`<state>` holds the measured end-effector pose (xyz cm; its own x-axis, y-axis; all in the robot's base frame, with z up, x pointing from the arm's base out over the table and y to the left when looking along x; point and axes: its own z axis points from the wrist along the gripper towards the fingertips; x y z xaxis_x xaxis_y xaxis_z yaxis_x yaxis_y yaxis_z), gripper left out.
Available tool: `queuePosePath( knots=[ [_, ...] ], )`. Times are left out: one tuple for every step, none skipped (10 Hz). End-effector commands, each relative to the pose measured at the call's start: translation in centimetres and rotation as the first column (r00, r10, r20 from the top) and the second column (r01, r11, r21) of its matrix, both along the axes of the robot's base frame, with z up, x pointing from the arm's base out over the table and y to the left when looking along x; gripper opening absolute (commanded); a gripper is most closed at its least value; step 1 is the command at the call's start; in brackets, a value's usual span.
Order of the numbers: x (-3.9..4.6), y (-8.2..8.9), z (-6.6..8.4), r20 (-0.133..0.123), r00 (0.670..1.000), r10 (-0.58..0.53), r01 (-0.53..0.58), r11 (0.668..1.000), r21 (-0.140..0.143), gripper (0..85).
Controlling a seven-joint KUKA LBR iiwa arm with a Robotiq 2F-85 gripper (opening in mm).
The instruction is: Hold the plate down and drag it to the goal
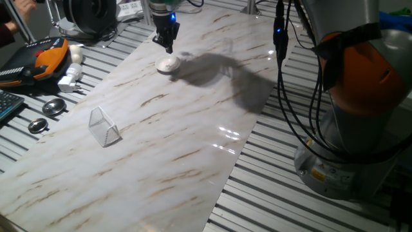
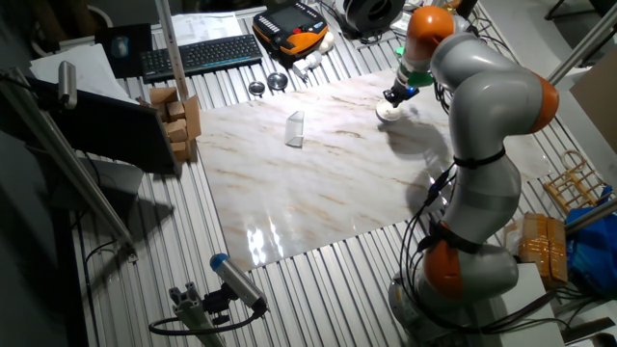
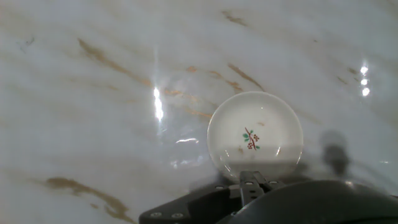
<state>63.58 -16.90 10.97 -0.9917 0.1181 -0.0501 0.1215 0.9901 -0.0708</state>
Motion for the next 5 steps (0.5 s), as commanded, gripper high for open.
queuePosePath(
  knots=[
    [0.01,0.00,0.01,0.000,1.000,0.004,-0.004,1.000,-0.014,0.0],
    [0.01,0.00,0.01,0.005,1.000,0.002,-0.002,1.000,-0.014,0.0],
    [0.01,0.00,0.01,0.010,1.000,-0.026,0.026,0.999,-0.025,0.0],
    [0.01,0.00,0.01,0.010,1.000,-0.026,0.026,0.999,-0.045,0.0],
    [0.01,0.00,0.01,0.005,1.000,-0.023,0.023,0.999,-0.048,0.0]
  ],
)
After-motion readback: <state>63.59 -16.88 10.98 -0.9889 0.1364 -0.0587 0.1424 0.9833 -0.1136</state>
